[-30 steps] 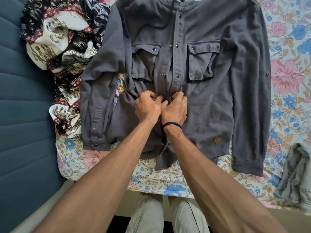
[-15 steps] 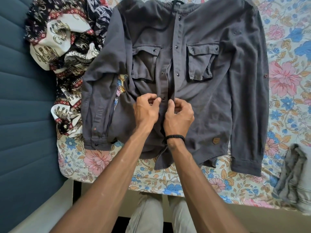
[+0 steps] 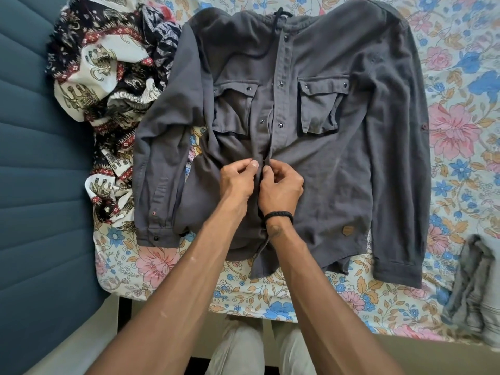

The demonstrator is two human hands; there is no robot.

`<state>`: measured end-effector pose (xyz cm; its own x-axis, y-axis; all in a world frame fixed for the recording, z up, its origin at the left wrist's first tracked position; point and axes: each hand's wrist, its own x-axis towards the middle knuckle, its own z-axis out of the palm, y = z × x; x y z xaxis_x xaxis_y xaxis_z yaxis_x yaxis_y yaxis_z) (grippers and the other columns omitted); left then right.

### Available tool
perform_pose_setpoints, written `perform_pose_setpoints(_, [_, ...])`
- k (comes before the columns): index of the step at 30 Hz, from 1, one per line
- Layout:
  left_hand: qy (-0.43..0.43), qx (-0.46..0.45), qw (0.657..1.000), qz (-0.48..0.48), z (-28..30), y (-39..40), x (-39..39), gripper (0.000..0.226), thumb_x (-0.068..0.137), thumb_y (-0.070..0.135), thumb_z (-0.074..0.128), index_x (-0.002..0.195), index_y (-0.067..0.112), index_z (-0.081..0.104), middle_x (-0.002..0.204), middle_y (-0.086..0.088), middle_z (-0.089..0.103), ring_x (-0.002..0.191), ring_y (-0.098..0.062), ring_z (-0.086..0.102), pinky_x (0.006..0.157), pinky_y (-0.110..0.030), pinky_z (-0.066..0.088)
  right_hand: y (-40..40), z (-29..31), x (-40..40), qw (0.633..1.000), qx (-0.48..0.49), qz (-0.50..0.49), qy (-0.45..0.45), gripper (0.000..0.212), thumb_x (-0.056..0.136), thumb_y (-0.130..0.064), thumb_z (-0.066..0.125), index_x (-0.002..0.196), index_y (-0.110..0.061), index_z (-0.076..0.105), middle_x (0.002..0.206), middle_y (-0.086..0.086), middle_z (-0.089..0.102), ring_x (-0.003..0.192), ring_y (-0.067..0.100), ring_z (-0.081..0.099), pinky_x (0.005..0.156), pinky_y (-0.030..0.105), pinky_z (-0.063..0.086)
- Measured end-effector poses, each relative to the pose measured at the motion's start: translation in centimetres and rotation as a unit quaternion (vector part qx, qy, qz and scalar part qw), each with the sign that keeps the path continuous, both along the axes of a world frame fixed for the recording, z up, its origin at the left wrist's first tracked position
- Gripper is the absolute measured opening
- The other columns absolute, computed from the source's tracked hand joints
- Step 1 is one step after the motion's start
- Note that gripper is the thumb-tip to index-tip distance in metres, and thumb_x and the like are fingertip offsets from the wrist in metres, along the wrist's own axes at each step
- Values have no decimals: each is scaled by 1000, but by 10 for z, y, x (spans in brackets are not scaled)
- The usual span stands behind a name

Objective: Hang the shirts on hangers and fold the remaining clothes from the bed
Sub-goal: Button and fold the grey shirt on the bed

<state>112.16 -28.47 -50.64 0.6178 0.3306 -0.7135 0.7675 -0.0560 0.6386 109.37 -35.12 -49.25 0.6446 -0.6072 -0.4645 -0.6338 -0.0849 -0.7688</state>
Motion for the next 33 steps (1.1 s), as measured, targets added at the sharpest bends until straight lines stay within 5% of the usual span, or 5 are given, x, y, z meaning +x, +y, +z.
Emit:
perform_pose_setpoints(9, [-60, 27, 997, -43, -5, 4, 1, 12, 95, 11, 69, 101, 7, 78, 82, 2, 71, 79, -12, 60, 79, -33, 53, -5, -4, 2, 1000, 19, 8, 6, 17, 91, -16, 71, 105, -12, 80, 88, 0, 77, 80, 13, 72, 88, 38, 59])
perform_pose_setpoints(15, [-66, 56, 996, -38, -3, 1, -6, 25, 93, 19, 72, 114, 6, 77, 105, -3, 77, 96, -11, 70, 96, -36, 58, -9, 1, 1, 999, -5, 39, 2, 19, 93, -17, 71, 110, -12, 79, 101, 2, 75, 88, 12, 71, 92, 33, 58])
perform_pose_setpoints(25, [-115, 113, 976, -149, 13, -4, -8, 23, 89, 25, 64, 76, 8, 72, 68, -1, 71, 68, -15, 67, 68, -41, 57, -14, 5, -2, 992, -88, 81, -30, 17, 88, -13, 71, 102, -9, 80, 98, 6, 74, 85, 19, 72, 84, 41, 59])
perform_pose_setpoints(29, [-79, 177, 970, -149, 20, -1, 0, 20, 95, 26, 63, 102, 15, 78, 99, -2, 78, 96, -20, 71, 83, -27, 53, -13, 8, 3, 997, -58, 53, -15, 22, 89, -29, 75, 103, -13, 77, 103, 3, 68, 81, 15, 71, 84, 40, 60])
perform_pose_setpoints(33, [-90, 200, 974, -64, 30, -3, 41, 38, 97, 52, 60, 94, 17, 77, 85, 0, 74, 84, -19, 67, 76, -27, 45, -24, 8, 37, 991, -111, 55, -54, 47, 81, -39, 83, 118, -16, 66, 108, 2, 59, 91, 15, 64, 87, 29, 54])
